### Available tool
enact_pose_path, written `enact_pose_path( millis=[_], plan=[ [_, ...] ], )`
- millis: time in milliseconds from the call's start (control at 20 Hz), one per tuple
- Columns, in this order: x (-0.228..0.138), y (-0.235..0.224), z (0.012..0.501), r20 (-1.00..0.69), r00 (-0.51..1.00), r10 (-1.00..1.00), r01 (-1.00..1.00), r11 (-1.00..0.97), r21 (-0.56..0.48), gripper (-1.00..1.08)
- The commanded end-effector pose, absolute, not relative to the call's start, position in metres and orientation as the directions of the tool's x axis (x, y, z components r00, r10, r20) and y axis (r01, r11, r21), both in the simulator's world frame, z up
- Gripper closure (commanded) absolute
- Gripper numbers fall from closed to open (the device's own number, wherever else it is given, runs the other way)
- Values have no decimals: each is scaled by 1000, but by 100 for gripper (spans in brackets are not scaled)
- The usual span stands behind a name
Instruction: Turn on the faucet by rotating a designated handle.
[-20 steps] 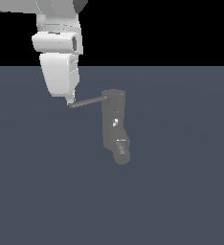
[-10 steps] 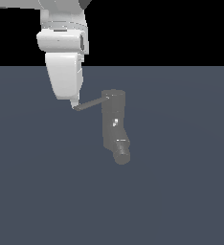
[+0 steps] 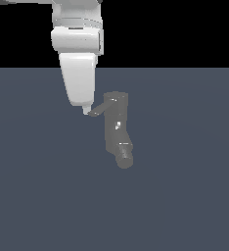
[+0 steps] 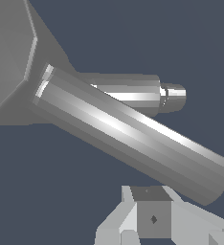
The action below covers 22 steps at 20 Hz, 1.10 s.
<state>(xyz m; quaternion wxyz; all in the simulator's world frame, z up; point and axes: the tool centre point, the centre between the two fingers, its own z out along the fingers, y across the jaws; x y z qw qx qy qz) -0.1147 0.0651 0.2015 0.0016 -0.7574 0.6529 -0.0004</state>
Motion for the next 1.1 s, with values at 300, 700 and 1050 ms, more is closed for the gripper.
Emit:
enact_pose_path(
  millis=[300, 700, 1050],
  plan=[
    [-134, 36, 202, 0, 139, -990, -990, -139, -1, 108],
    [-139, 20, 202, 0, 146, -989, -989, -146, -2, 108],
    [-133, -20, 202, 0, 143, -990, -990, -143, -1, 108]
  ],
)
